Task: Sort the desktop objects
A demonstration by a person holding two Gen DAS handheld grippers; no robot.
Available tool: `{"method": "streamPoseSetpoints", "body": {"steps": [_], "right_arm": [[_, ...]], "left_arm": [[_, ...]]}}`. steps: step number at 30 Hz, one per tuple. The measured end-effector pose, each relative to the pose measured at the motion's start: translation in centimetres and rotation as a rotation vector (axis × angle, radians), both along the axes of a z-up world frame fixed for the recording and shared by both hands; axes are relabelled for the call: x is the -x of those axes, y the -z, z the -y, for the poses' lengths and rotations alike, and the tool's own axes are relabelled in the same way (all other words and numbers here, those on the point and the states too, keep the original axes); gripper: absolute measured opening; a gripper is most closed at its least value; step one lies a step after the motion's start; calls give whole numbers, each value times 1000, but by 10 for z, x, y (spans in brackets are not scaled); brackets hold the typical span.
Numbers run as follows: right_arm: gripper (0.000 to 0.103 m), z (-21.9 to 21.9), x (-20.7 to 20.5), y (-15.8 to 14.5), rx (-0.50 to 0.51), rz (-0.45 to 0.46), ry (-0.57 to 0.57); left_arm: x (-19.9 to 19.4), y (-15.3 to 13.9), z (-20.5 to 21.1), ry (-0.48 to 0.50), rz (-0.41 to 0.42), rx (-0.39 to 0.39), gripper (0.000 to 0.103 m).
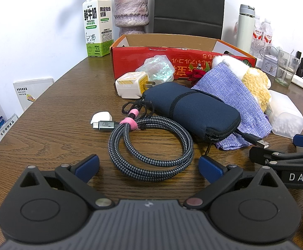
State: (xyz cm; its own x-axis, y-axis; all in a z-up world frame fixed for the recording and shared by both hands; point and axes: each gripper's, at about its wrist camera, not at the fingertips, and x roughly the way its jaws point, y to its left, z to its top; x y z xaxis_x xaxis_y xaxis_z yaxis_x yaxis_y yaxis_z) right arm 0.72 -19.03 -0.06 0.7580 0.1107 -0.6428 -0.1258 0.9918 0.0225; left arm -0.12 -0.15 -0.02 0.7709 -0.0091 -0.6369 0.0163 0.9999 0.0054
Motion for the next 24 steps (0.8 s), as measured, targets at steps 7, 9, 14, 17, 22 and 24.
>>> {"method": "streamPoseSetpoints", "body": {"steps": [7, 9, 14, 17, 22, 24], "right_arm": [[103, 1, -1, 0, 2, 0, 2], [103, 2, -1, 0, 2, 0, 15], [103, 0, 1, 0, 9, 0, 14], [103, 5, 17, 0, 3, 4, 10], [96, 10, 32, -16, -82, 96, -30], [87, 5, 33, -25, -80, 138, -65]], "left_arm": [[2, 0, 5, -35, 0, -10, 103], [3, 0, 7, -47, 0, -12, 103], [21, -9, -10, 55, 37, 45, 103], [33, -13, -41, 21, 105, 227, 103], [11, -17, -60, -48, 133, 175, 103], [-4, -16, -61, -52, 84, 155, 96]]}}
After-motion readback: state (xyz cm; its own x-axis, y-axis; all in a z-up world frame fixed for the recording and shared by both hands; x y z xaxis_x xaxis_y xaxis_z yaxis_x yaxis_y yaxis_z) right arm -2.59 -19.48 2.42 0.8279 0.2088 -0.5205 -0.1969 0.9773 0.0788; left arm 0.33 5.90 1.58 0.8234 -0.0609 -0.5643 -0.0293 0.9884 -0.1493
